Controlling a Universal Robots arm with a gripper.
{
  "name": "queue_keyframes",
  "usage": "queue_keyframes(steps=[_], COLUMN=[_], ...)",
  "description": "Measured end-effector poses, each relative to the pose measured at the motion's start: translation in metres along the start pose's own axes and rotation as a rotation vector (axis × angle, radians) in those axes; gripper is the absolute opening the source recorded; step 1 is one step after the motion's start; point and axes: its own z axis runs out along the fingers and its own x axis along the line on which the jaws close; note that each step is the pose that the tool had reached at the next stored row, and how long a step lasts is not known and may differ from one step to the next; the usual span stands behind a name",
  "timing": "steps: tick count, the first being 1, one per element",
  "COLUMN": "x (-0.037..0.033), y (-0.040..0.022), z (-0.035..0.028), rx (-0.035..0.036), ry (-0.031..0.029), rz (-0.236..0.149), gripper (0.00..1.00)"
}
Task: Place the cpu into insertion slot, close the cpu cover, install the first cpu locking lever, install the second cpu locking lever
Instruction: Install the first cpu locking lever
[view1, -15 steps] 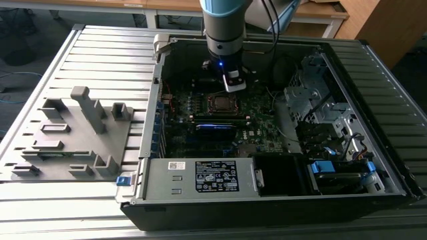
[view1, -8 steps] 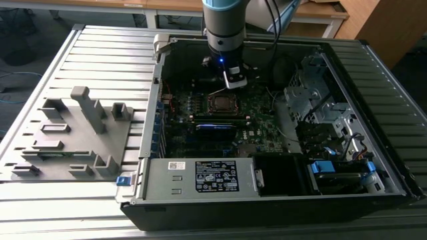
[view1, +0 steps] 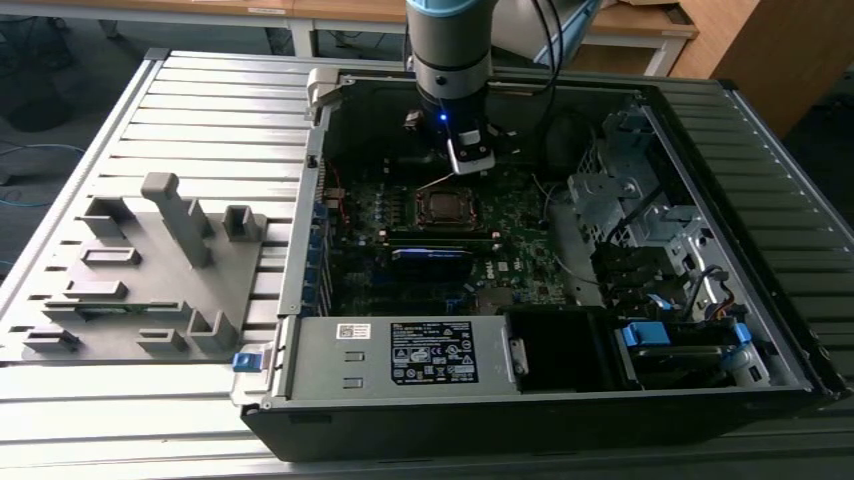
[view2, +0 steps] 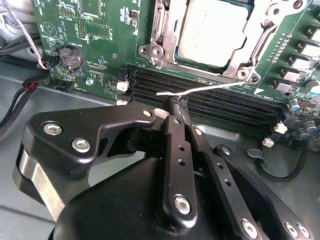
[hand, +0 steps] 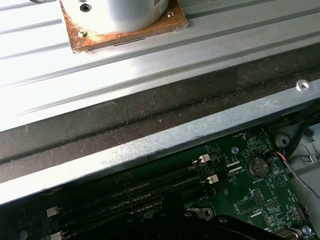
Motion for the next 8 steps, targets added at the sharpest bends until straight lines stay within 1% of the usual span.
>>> queue_keyframes(steps=[4,6,8], x=[-0.0004,0.0,0.0025], y=[0.002,0.002,0.0011], z=[-0.0066,-0.0068,-0.0073], rx=[0.0003,-0.0004,-0.0011], ry=[0.0,-0.0005,-0.0029], rz=[0.0,0.0,-0.001], gripper=[0.11,0.11,0.11])
